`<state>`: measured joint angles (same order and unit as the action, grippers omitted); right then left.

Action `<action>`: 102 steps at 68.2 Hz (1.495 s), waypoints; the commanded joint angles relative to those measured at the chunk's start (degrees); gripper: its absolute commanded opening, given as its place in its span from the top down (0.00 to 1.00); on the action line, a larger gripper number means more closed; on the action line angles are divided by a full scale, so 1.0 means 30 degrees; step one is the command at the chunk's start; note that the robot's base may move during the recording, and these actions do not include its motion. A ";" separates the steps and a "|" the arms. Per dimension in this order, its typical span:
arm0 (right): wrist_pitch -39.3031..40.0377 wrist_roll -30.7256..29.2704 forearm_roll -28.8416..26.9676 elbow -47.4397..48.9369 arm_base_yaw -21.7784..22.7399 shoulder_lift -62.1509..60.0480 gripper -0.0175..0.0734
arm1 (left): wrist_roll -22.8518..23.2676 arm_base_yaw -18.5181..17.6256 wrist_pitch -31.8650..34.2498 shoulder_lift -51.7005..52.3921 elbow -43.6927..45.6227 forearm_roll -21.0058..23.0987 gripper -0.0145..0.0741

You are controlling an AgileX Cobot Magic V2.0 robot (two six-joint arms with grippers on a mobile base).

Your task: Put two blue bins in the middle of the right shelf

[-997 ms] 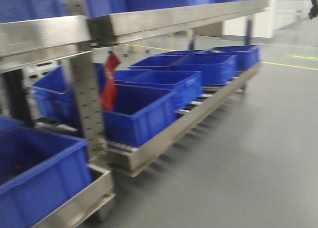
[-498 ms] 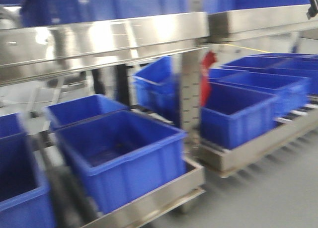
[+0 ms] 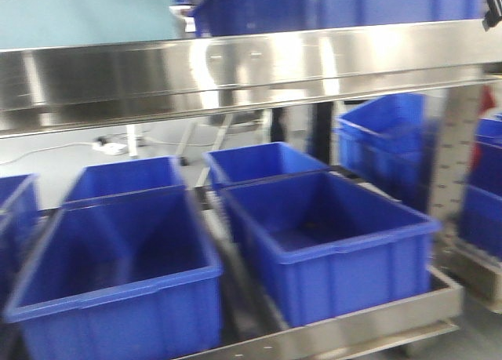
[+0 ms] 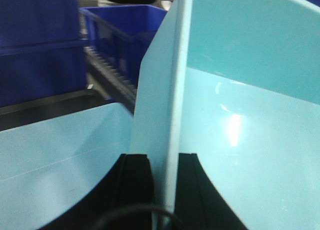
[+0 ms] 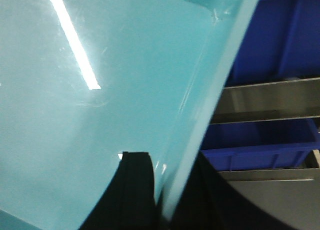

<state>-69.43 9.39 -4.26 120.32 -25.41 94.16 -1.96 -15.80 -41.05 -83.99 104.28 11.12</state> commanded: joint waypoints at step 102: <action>0.0447 -0.0653 0.0277 0.0202 0.0030 -0.0039 0.98 | 0.0375 -0.0031 0.1199 0.0328 0.0242 0.0927 0.96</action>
<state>-69.41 9.39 -4.26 120.32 -25.41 94.16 -1.96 -15.80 -40.94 -83.99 104.28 11.03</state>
